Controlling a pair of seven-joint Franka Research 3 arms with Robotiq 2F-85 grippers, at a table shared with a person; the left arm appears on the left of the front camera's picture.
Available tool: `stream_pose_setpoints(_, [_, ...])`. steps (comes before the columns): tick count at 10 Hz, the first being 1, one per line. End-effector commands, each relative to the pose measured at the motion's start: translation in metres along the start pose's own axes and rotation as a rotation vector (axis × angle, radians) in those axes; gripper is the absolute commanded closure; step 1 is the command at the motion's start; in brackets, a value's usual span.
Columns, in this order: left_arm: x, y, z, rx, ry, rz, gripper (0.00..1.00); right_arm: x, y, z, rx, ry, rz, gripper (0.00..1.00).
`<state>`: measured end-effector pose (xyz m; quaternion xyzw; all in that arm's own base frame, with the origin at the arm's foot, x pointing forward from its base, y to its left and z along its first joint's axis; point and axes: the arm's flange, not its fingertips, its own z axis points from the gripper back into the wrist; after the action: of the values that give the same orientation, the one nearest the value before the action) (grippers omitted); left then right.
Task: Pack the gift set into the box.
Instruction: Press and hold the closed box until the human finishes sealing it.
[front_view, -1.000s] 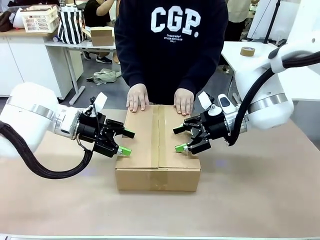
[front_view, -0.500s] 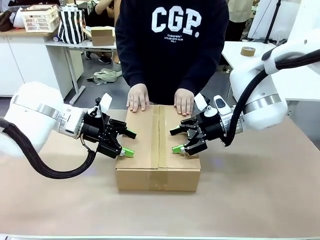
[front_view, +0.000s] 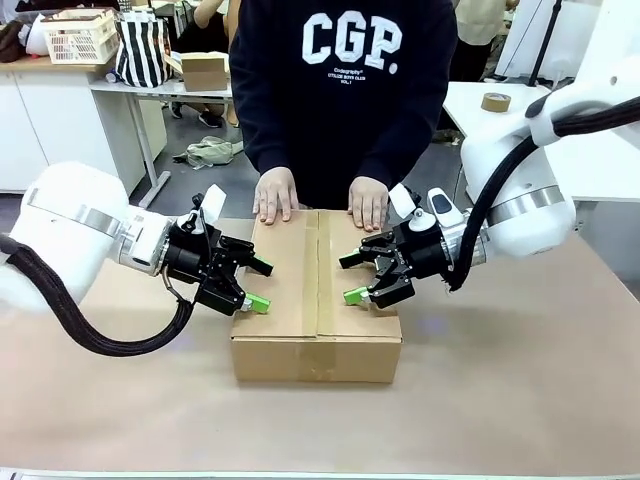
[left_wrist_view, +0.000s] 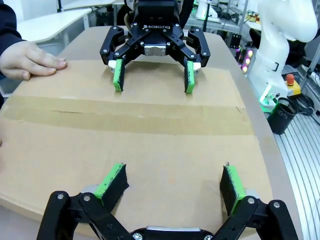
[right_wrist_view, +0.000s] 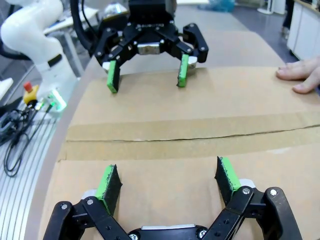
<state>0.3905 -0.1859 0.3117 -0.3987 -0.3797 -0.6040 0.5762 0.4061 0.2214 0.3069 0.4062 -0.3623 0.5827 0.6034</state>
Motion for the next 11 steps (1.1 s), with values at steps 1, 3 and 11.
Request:
stream_pose_setpoints(1, [-0.0034, -0.0011, 0.0011, -0.003, -0.007, 0.009, 0.00, -0.0038, 0.0005, -0.0012, -0.003, 0.010, -0.002, 0.00])
stream_pose_setpoints(3, [-0.0034, -0.0011, 0.0011, -0.003, -0.007, 0.009, 0.00, -0.0038, 0.0005, -0.0012, -0.003, 0.010, -0.002, 0.00])
stream_pose_setpoints(11, [-0.0034, -0.0011, 0.0011, -0.003, -0.007, 0.009, 0.00, -0.0038, 0.0005, -0.0012, -0.003, 0.010, -0.002, 0.00])
